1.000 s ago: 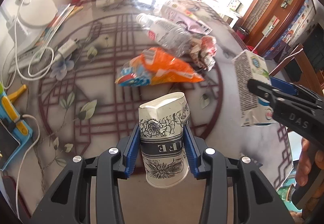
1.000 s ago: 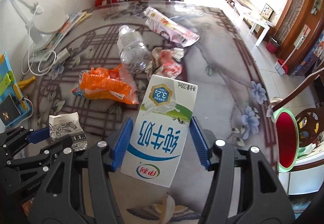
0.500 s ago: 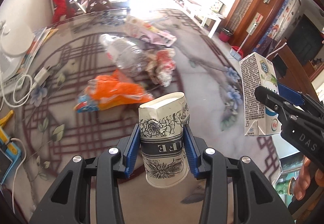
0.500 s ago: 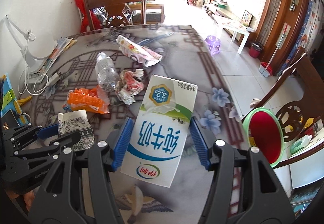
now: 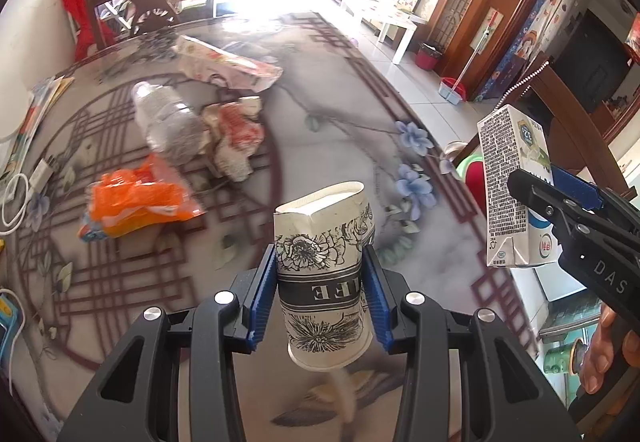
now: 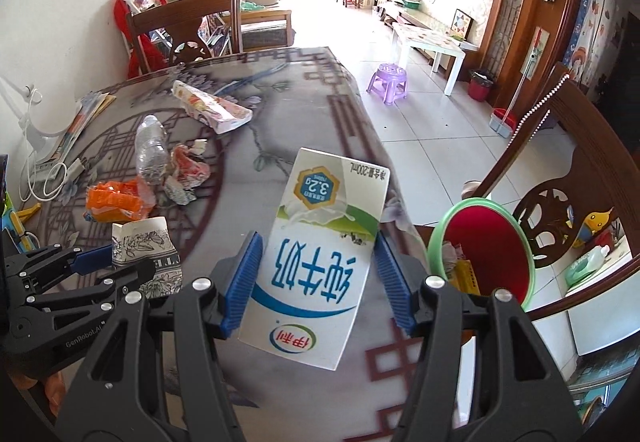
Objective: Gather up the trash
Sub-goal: 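Carry the paper cup and milk carton in both tools over the red bin, then open the right tool over the red bin to drop the milk carton while the left tool holds the cup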
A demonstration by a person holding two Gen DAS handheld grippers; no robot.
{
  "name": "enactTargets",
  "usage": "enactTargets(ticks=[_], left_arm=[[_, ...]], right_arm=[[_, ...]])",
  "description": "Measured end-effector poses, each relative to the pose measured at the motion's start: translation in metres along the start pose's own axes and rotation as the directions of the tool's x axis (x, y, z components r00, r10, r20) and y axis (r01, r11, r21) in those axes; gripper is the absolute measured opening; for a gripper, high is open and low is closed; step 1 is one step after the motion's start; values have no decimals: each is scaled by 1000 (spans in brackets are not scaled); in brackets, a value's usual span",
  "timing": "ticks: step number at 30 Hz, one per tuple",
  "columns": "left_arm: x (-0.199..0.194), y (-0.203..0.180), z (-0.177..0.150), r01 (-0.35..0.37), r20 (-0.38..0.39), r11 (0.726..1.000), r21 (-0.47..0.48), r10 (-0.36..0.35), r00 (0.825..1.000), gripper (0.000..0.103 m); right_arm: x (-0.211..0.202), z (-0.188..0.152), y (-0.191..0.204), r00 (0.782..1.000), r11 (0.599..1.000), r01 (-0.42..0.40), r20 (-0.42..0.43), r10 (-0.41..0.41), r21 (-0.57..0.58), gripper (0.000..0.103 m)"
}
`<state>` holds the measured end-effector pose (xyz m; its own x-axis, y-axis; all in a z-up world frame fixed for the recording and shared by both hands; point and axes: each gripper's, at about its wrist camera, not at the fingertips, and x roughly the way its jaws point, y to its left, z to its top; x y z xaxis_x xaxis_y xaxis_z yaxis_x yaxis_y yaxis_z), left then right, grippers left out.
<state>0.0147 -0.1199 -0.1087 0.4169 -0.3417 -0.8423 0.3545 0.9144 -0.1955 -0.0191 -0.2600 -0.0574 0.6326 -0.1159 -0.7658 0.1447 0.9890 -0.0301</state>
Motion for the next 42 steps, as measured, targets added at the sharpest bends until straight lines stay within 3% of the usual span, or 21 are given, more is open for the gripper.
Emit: enactTargets(ticks=[18,36,42], left_arm=[[29,-95,31,34,-11,997,65,-33,999,39],[52,-172,65,68,-13,985,160,-67,998,39],[67,-207,77,104,-26,972,213,-101,995,39]], right_arm=[[13,5,-108,999,995,44,-14,-43,85,56],[65,7,-239,974,954,221,-104,-204,204,57],[68,1,-265,970,938,238,-112,-216,252,66]])
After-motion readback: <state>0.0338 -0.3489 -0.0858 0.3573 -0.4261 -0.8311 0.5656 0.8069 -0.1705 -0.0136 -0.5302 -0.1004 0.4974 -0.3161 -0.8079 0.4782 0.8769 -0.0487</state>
